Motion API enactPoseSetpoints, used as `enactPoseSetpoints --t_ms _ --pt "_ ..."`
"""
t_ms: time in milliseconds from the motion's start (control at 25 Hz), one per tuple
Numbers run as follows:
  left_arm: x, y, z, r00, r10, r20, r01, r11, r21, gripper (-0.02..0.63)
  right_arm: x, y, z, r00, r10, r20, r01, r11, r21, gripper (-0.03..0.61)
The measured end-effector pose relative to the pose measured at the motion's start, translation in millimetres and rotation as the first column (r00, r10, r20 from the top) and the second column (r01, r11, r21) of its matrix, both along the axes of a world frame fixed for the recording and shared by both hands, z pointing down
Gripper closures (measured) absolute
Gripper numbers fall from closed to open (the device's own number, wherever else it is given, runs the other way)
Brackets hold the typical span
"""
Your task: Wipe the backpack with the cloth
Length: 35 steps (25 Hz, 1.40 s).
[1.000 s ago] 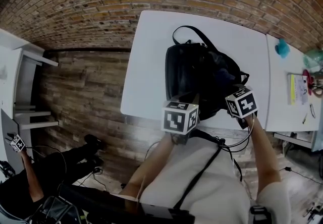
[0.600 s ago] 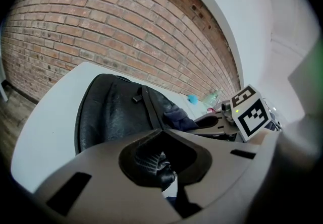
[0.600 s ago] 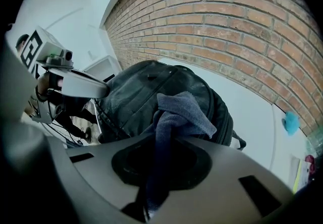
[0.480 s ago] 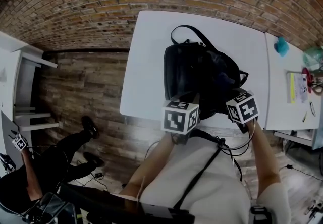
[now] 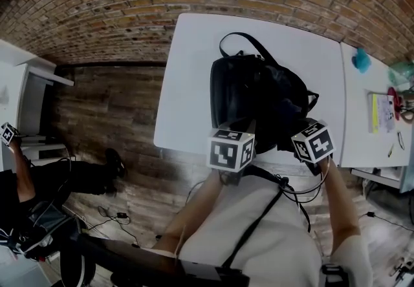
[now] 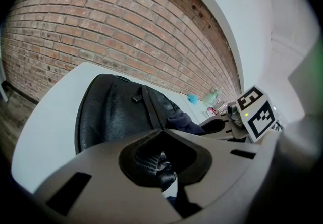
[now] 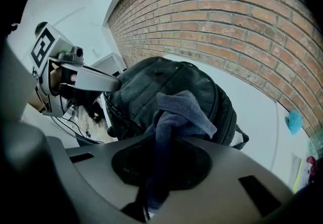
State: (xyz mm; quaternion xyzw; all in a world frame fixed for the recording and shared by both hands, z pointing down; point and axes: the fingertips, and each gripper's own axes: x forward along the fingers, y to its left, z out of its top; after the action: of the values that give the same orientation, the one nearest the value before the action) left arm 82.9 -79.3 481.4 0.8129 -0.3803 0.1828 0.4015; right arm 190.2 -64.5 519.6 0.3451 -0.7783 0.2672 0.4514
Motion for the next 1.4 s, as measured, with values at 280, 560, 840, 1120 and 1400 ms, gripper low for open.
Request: enactPoseSetpoints --t_ms 280,560,840,1120,1400 --pt "0.9 -0.9 -0.2 1.000 0.003 0.003 -0.003 1.000 0.000 0.611 2.4 -6.4 -6.5 1.000 -0.020 0.002 0.020 1.000 -0.001 0.532" --pt "0.4 -1.8 -0.7 1.000 0.005 0.005 -0.005 1.000 0.000 0.611 11.3 -40.8 -30.6 0.999 -0.036 -0.024 0.037 0.997 0.063 0.531" --pt "-2.6 -2.8 -0.3 1.000 0.000 0.010 0.000 1.000 -0.004 0.611 29.3 -100.8 -49.1 0.998 0.051 -0.028 -0.045 0.978 0.205 0.531" --pt "-2.5 -3.4 1.4 1.000 0.003 0.015 -0.003 1.000 -0.010 0.611 37.1 -146.7 -48.2 0.994 0.111 -0.015 -0.103 0.959 0.265 0.532" --pt "-3.8 -3.7 3.0 1.000 0.000 0.014 0.000 1.000 -0.017 0.611 40.6 -165.9 -22.7 0.989 0.117 -0.086 -0.092 0.964 0.248 0.531"
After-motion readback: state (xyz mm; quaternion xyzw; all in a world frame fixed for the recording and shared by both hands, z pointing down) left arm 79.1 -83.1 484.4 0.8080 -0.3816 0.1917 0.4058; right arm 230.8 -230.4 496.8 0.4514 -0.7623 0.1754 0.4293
